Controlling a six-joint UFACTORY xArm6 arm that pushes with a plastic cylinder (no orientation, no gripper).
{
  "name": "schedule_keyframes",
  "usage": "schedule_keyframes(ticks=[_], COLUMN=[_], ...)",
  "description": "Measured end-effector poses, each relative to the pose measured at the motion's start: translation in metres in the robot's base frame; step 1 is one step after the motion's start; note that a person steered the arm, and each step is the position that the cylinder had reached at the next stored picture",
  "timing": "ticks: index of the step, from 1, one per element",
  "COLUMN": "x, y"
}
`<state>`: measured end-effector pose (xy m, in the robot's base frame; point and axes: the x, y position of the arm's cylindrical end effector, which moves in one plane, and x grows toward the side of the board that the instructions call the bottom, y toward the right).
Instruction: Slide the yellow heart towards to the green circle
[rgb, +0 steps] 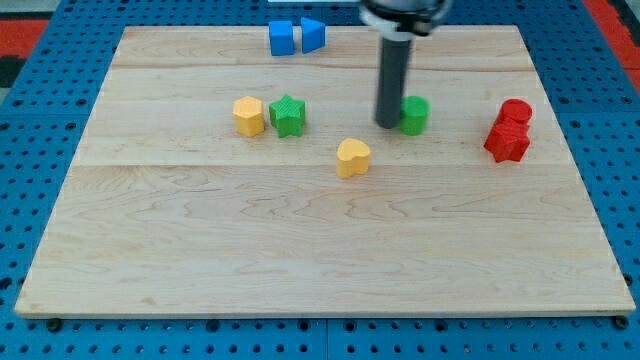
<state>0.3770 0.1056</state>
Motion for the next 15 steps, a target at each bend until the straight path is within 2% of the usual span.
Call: schedule_keyframes(ticks=[1,2,4,5,6,7,8,9,10,11,13,14,15], x=[0.000,0.003,0.131,0.107,0.055,0.040,0.078,0.029,0.001,0.001,0.020,0.038,0.031], y=[0.061,0.005,0.005,-0.059,-0.060,-0.072,-0.127,-0.138,-0.080,-0.040,-0.083,-0.050,-0.017])
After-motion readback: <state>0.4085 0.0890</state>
